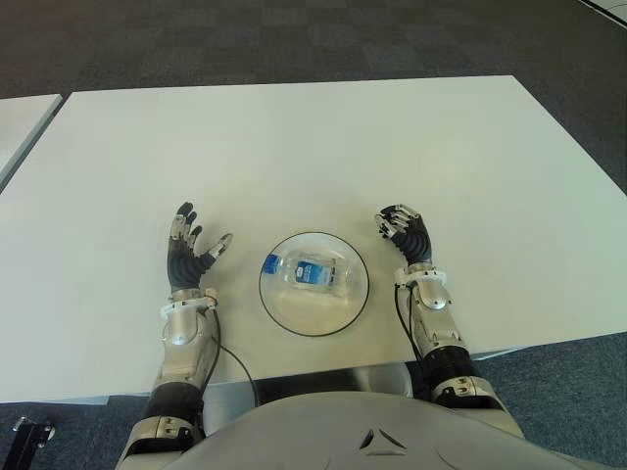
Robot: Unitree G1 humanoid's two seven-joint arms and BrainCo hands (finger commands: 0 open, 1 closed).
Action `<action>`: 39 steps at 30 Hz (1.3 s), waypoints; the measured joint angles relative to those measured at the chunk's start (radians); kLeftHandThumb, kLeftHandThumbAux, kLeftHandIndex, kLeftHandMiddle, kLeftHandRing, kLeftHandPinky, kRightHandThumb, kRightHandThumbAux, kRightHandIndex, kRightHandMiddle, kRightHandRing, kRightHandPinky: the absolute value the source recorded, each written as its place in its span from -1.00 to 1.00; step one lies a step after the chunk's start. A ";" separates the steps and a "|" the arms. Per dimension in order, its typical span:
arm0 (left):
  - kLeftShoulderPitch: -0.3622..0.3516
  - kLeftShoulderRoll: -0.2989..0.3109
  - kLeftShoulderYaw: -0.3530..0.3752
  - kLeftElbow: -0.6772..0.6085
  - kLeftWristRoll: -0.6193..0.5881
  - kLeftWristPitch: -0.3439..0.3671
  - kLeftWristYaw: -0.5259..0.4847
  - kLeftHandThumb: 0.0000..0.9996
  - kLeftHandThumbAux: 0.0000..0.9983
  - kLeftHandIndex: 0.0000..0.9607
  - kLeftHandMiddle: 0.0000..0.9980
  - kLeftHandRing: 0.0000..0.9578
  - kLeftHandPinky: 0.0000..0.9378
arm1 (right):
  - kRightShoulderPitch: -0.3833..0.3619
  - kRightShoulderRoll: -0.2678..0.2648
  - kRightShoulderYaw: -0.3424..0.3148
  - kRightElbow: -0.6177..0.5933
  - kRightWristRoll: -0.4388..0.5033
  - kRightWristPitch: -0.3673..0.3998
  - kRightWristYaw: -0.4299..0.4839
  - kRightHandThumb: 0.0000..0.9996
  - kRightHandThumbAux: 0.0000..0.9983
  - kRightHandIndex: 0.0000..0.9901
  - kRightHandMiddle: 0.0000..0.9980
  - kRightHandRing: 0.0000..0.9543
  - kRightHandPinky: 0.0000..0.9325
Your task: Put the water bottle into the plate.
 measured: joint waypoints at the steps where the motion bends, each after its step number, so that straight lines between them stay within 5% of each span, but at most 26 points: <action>1: 0.000 -0.001 0.003 -0.002 0.006 0.001 0.000 -1.00 0.86 -0.77 -0.79 -0.79 -0.69 | 0.000 0.000 0.000 -0.001 0.000 0.002 0.000 0.41 0.46 -0.13 0.20 0.27 0.32; 6: 0.002 -0.004 0.013 -0.019 0.049 0.023 0.000 -1.00 0.87 -0.72 -0.72 -0.71 -0.60 | 0.000 0.001 0.000 -0.004 0.000 0.009 0.000 0.41 0.46 -0.13 0.20 0.27 0.32; 14: -0.048 0.005 0.047 0.105 0.048 0.035 -0.024 -1.00 0.85 -0.47 -0.43 -0.35 -0.16 | 0.000 0.001 -0.001 -0.002 0.001 0.010 0.002 0.41 0.46 -0.13 0.20 0.28 0.36; 24: -0.100 0.028 0.058 0.159 0.089 0.080 -0.016 -0.82 0.83 -0.25 -0.18 -0.10 0.00 | 0.000 -0.001 -0.001 0.001 0.001 0.009 0.003 0.41 0.46 -0.13 0.22 0.30 0.36; 30: -0.104 0.017 0.061 0.159 0.098 0.092 -0.005 -0.58 0.79 -0.10 -0.07 -0.03 0.03 | -0.001 -0.001 -0.003 0.001 0.003 0.009 0.006 0.41 0.46 -0.13 0.21 0.29 0.35; 32: -0.106 0.013 0.061 0.159 0.098 0.092 -0.005 0.00 0.58 -0.11 -0.03 0.00 0.05 | -0.002 0.000 -0.003 0.001 0.003 0.009 0.007 0.41 0.46 -0.13 0.21 0.29 0.34; 35: -0.109 0.009 0.063 0.162 0.098 0.092 -0.005 0.27 0.49 -0.11 0.01 0.03 0.06 | -0.002 0.001 -0.002 0.001 0.003 0.008 0.007 0.41 0.46 -0.13 0.21 0.28 0.35; 39: -0.113 0.004 0.063 0.163 0.098 0.092 -0.005 0.37 0.45 -0.11 0.05 0.06 0.08 | -0.001 0.001 -0.002 0.001 0.002 0.008 0.005 0.41 0.46 -0.13 0.20 0.28 0.34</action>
